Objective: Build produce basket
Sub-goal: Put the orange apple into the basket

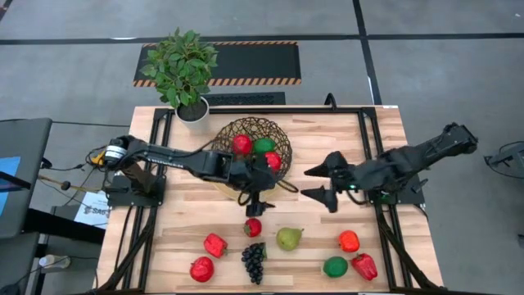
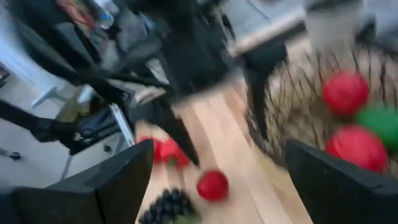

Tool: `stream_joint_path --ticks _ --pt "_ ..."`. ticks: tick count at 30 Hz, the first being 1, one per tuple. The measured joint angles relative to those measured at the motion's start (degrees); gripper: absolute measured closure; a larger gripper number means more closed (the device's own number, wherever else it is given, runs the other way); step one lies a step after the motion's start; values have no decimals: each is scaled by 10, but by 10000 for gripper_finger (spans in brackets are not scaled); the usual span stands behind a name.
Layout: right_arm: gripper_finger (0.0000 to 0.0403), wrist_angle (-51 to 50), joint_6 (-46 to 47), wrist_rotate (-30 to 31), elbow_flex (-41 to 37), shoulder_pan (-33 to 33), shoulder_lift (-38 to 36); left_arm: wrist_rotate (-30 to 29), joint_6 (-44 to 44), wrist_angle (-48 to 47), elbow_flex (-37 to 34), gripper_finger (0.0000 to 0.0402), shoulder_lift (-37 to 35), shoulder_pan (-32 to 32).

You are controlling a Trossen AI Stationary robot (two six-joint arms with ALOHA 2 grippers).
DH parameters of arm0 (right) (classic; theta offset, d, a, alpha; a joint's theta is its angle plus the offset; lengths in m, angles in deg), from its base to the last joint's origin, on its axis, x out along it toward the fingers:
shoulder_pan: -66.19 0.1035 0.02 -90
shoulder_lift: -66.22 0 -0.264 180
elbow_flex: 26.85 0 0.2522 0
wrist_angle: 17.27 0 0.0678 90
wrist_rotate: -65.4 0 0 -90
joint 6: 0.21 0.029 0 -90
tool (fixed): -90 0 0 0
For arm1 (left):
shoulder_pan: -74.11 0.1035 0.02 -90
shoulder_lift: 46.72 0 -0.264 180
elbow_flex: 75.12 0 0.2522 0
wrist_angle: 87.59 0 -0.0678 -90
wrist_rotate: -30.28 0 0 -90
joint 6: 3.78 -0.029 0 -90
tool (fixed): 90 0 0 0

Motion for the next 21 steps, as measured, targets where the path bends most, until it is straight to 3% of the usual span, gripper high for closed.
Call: stream_joint_path --ticks 4,7,14,21 --pt "24 1 -67 59 34 35 -1 -15 -5 83 -23 14 1 -16" --pt "24 -49 -29 82 21 66 1 -2 -33 103 -23 14 1 -15" --pt "24 -260 314 75 4 161 20 39 -85 1 77 14 -18 5" --pt "24 -391 562 -17 5 247 88 10 -111 -86 129 14 -15 3"
